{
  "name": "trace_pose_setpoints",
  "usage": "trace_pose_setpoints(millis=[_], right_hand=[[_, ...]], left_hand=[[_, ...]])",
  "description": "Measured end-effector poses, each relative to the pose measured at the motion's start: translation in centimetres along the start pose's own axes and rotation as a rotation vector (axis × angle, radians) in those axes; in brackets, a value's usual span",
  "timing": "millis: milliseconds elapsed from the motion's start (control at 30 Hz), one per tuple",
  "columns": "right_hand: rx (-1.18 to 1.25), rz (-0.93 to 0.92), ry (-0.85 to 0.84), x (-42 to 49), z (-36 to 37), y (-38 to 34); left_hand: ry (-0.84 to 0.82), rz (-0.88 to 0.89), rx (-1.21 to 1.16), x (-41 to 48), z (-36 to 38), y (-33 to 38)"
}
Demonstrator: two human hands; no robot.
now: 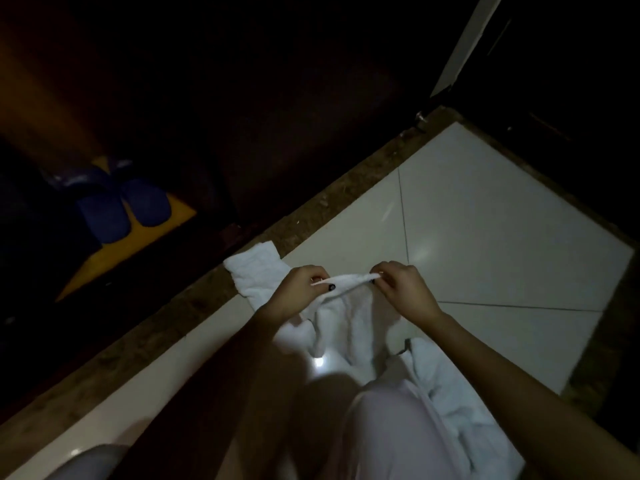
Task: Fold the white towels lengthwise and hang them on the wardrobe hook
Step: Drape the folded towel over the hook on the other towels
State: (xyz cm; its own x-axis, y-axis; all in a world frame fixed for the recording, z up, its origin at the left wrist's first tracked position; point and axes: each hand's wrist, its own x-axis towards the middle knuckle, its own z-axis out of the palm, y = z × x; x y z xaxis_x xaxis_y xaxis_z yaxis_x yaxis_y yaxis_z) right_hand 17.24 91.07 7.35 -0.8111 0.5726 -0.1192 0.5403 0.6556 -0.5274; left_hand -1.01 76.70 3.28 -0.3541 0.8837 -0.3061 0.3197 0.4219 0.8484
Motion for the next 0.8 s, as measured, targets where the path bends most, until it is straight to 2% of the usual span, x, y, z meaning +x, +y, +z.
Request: trace_pose_setpoints(millis=[267,400,500,667,800], right_hand=[[-0.003,0.026,-0.05,0.4,-17.9,-14.0],[-0.057,0.019,0.003,0.6,-27.8,-21.2],[-0.078,-0.05,0.038,0.3,-34.7,-26.9],[-0.12,-0.093,0.047,-1.3,-43.7,-35.3],[-0.016,-0.084,0.094,-3.0,-49.9,-40.9]], left_hand=[[0.112,0.097,0.063,-7.0,-15.8,18.2],[0.231,0.115,0.135,-11.9,-24.0,27.8],[0.309,0.122,0.148,-15.9,-29.4,34.7],[0.382,0.122,0.142,-22.9,-36.9,44.8],[0.461,0.102,0.169,-28.9,-42.1,50.6]])
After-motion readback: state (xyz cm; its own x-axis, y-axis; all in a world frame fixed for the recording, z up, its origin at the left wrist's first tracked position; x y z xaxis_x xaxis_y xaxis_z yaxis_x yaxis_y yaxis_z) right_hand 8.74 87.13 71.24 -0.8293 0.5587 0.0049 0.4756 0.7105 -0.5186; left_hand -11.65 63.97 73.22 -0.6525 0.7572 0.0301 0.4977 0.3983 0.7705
